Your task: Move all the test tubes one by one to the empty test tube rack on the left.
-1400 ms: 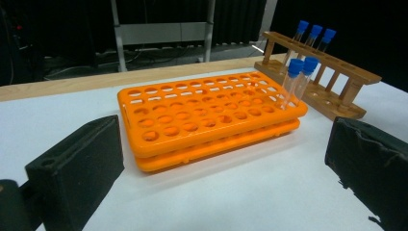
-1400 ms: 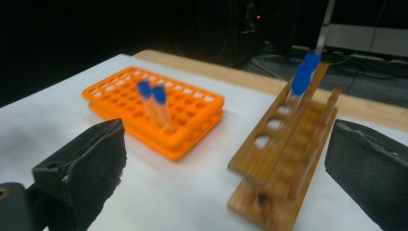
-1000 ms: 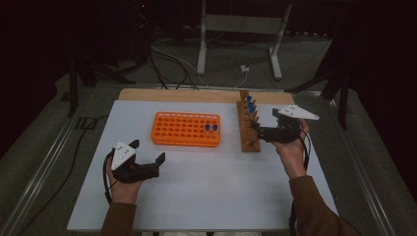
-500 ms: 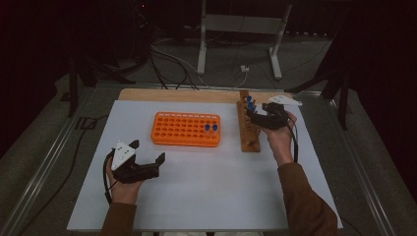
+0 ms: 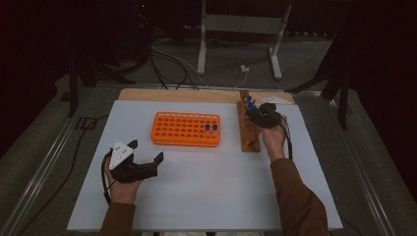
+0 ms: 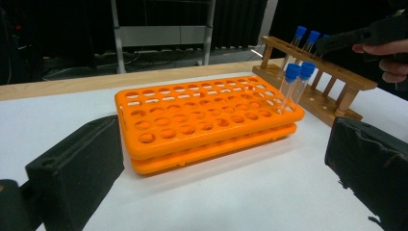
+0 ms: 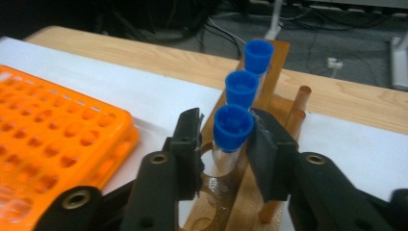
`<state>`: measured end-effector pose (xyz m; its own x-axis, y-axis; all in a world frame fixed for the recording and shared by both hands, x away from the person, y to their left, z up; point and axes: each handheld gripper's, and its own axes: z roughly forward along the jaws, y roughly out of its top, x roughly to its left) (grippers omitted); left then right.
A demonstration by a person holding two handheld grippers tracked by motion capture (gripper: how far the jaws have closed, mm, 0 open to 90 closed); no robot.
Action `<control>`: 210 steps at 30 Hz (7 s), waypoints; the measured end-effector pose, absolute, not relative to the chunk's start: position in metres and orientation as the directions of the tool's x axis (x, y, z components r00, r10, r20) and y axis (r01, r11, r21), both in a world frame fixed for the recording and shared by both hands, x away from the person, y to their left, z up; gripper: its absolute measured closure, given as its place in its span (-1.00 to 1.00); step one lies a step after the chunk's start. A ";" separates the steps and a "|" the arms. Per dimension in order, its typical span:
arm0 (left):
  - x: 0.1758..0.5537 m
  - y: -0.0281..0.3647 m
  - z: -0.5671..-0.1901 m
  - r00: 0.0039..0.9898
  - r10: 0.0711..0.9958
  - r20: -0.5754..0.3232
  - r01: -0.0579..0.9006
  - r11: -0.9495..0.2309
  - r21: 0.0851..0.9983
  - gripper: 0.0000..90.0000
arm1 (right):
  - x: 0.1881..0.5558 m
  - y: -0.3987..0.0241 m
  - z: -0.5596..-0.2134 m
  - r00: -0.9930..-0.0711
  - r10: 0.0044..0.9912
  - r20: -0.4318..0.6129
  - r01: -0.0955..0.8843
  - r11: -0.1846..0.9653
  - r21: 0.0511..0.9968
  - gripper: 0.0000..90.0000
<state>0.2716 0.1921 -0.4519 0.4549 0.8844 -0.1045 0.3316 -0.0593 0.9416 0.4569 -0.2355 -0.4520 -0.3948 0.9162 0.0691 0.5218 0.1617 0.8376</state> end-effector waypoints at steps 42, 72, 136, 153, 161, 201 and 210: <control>0.294 0.153 -0.443 0.564 0.823 -0.070 0.283 -0.113 0.953 -0.98 | 0.417 -0.228 -0.397 -0.451 0.892 -0.026 0.359 0.208 0.910 0.69; 0.319 0.073 -0.430 0.657 0.754 0.000 0.262 -0.228 0.938 -0.89 | 0.360 -0.207 -0.391 -0.654 0.753 0.072 0.394 0.258 0.882 0.68; 0.336 0.051 -0.434 0.698 0.716 -0.007 0.246 -0.230 0.942 0.73 | 0.326 -0.199 -0.402 -0.720 0.694 0.030 0.322 0.295 0.899 -1.00; 0.342 0.066 -0.434 0.654 0.756 0.025 0.236 -0.235 0.943 0.73 | 0.313 -0.217 -0.416 -0.717 0.696 0.030 0.308 0.277 0.910 -1.00; 0.350 0.069 -0.439 0.624 0.781 0.027 0.241 -0.224 0.944 0.73 | 0.306 -0.230 -0.423 -0.704 0.709 0.045 0.318 0.258 0.912 -1.00; 0.386 0.054 -0.482 0.521 0.853 -0.034 0.344 -0.173 0.923 0.73 | 0.298 -0.262 -0.421 -0.686 0.719 0.112 0.318 0.159 0.935 -1.00; 0.383 0.052 -0.495 0.529 0.849 0.004 0.382 -0.242 0.892 0.74 | 0.297 -0.261 -0.421 -0.690 0.715 0.110 0.317 0.161 0.935 -1.00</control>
